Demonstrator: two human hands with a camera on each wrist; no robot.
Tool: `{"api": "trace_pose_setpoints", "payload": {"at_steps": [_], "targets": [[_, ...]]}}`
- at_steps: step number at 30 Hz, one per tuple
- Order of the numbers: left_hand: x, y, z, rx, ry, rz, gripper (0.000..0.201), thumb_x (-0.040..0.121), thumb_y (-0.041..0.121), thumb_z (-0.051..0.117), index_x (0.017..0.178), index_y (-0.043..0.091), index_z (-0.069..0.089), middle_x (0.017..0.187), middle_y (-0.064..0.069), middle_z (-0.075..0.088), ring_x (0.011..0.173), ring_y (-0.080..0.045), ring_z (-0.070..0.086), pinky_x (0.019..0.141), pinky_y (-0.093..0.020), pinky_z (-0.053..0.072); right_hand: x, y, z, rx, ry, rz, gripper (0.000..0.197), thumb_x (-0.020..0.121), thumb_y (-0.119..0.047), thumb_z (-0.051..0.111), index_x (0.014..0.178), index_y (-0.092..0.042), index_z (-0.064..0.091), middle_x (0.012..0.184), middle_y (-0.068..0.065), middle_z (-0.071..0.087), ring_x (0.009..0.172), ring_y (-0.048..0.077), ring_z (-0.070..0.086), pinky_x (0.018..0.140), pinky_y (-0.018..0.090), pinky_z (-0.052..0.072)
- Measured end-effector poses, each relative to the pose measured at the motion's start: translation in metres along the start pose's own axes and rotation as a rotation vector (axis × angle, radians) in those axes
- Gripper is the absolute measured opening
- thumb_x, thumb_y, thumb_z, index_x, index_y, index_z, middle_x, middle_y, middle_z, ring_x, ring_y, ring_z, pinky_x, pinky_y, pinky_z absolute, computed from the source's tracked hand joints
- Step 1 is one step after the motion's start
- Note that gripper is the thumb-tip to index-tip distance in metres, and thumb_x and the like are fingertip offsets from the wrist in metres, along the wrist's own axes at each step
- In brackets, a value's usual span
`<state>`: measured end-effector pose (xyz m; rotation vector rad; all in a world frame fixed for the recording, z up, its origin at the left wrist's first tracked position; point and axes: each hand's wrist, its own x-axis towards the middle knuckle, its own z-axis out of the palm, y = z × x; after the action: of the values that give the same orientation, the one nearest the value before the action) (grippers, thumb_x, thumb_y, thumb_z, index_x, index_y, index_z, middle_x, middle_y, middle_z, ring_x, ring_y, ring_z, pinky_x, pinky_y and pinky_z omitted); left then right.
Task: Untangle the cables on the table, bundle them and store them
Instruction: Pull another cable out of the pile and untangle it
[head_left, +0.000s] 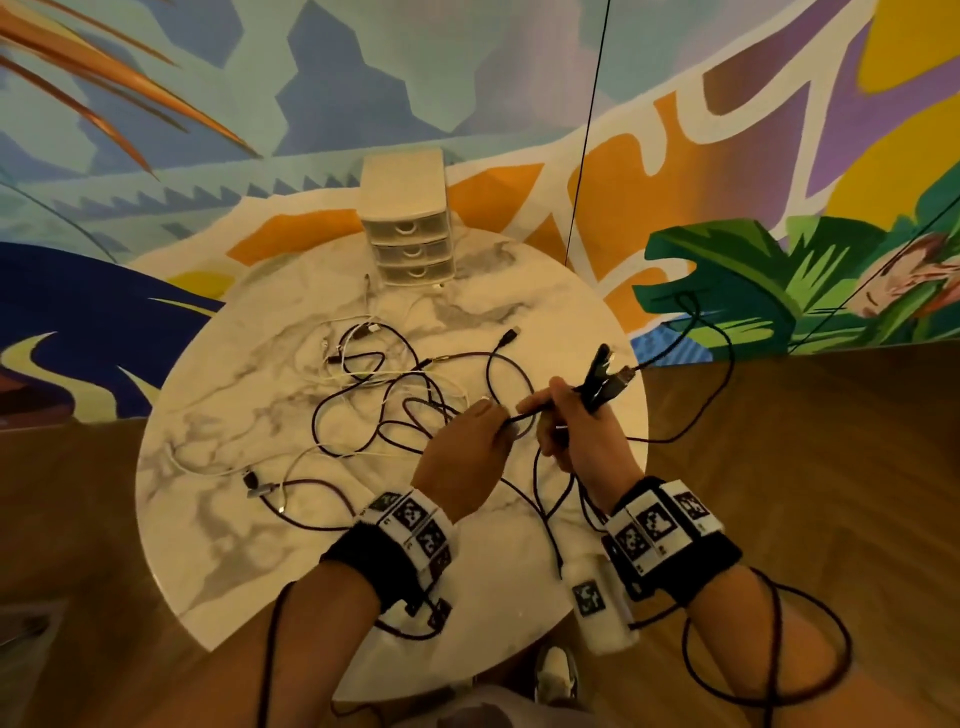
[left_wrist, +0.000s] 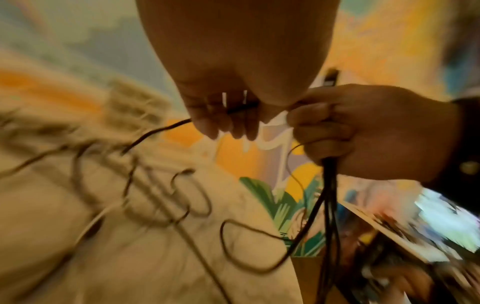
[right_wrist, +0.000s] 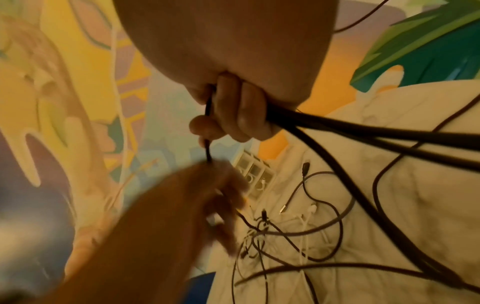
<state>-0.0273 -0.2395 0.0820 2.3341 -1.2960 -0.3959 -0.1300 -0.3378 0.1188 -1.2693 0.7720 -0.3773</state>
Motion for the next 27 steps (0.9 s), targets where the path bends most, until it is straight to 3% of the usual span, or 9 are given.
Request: {"api": "trace_pose_setpoints", "payload": {"at_steps": [3, 5, 9, 10, 13, 16, 19, 22, 27], "targets": [[-0.009, -0.049, 0.018, -0.226, -0.055, -0.261, 0.019, 0.096, 0.021, 0.049, 0.095, 0.006, 0.059, 0.09, -0.008, 0.056, 0.088, -0.029, 0.057, 0.071, -0.03, 0.04, 0.003, -0.016, -0.009, 0.06, 0.056, -0.043, 0.049, 0.102, -0.032, 0.034, 0.068, -0.009, 0.06, 0.045, 0.004, 0.046, 0.038, 0.013, 0.032, 0.037, 0.019, 0.022], [-0.005, -0.075, 0.01, -0.275, 0.096, -0.385, 0.017, 0.095, 0.018, 0.051, 0.093, 0.003, 0.06, 0.09, -0.017, 0.06, 0.087, -0.035, 0.059, 0.07, -0.035, 0.042, 0.005, -0.03, -0.02, 0.144, 0.121, -0.103, 0.049, 0.102, -0.032, 0.034, 0.064, -0.012, 0.056, 0.044, 0.002, 0.045, 0.038, 0.013, 0.028, 0.039, 0.019, 0.017], [0.01, -0.08, -0.026, -0.193, 0.488, -0.198, 0.013, 0.095, 0.009, 0.048, 0.091, 0.001, 0.058, 0.093, -0.011, 0.054, 0.087, -0.024, 0.049, 0.074, -0.029, 0.033, 0.014, -0.05, -0.045, 0.353, 0.244, -0.215, 0.046, 0.102, -0.036, 0.033, 0.065, -0.014, 0.052, 0.044, -0.004, 0.045, 0.037, 0.009, 0.027, 0.042, 0.018, 0.013], [0.009, -0.082, -0.021, -0.177, 0.46, -0.196, 0.016, 0.095, 0.012, 0.047, 0.093, 0.0, 0.058, 0.097, -0.013, 0.055, 0.091, -0.026, 0.05, 0.078, -0.031, 0.035, 0.016, -0.05, -0.049, 0.385, 0.266, -0.238, 0.046, 0.102, -0.037, 0.033, 0.066, -0.014, 0.051, 0.043, -0.004, 0.045, 0.037, 0.009, 0.026, 0.042, 0.017, 0.013], [-0.001, -0.095, 0.012, -0.131, 0.112, -0.34, 0.024, 0.095, 0.017, 0.047, 0.1, -0.002, 0.06, 0.103, -0.02, 0.056, 0.097, -0.035, 0.054, 0.078, -0.032, 0.035, 0.019, -0.045, -0.057, 0.408, 0.324, -0.26, 0.048, 0.101, -0.041, 0.034, 0.068, -0.012, 0.053, 0.043, -0.004, 0.043, 0.035, 0.008, 0.027, 0.04, 0.016, 0.015], [0.003, -0.088, 0.006, -0.216, 0.228, -0.365, 0.018, 0.095, 0.012, 0.048, 0.102, 0.0, 0.059, 0.104, -0.019, 0.058, 0.098, -0.033, 0.055, 0.076, -0.029, 0.033, 0.017, -0.039, -0.062, 0.382, 0.359, -0.241, 0.05, 0.1, -0.044, 0.033, 0.074, -0.012, 0.062, 0.049, -0.001, 0.044, 0.037, 0.009, 0.03, 0.044, 0.022, 0.011], [0.012, -0.065, -0.011, -0.157, 0.351, -0.224, 0.017, 0.096, 0.014, 0.047, 0.101, 0.004, 0.06, 0.102, -0.014, 0.059, 0.098, -0.03, 0.054, 0.082, -0.03, 0.037, 0.014, -0.031, -0.051, 0.344, 0.277, -0.19, 0.051, 0.1, -0.045, 0.031, 0.084, -0.013, 0.068, 0.048, -0.001, 0.047, 0.037, 0.009, 0.023, 0.043, 0.022, 0.01], [0.01, -0.043, -0.005, -0.013, 0.249, -0.096, 0.023, 0.093, 0.023, 0.043, 0.099, 0.009, 0.061, 0.104, -0.009, 0.056, 0.099, -0.026, 0.052, 0.08, -0.038, 0.045, 0.01, -0.017, -0.021, 0.169, 0.111, -0.111, 0.047, 0.102, -0.038, 0.031, 0.098, -0.009, 0.068, 0.05, 0.0, 0.05, 0.038, 0.009, 0.024, 0.038, 0.018, 0.015], [-0.012, -0.034, 0.02, -0.011, 0.088, 0.063, 0.015, 0.094, 0.016, 0.049, 0.105, 0.013, 0.059, 0.106, -0.003, 0.051, 0.086, -0.016, 0.05, 0.07, -0.03, 0.045, 0.008, -0.001, 0.008, 0.057, 0.02, 0.018, 0.043, 0.101, -0.031, 0.037, 0.074, -0.007, 0.059, 0.059, 0.008, 0.054, 0.041, 0.009, 0.046, 0.037, 0.016, 0.025]]}}
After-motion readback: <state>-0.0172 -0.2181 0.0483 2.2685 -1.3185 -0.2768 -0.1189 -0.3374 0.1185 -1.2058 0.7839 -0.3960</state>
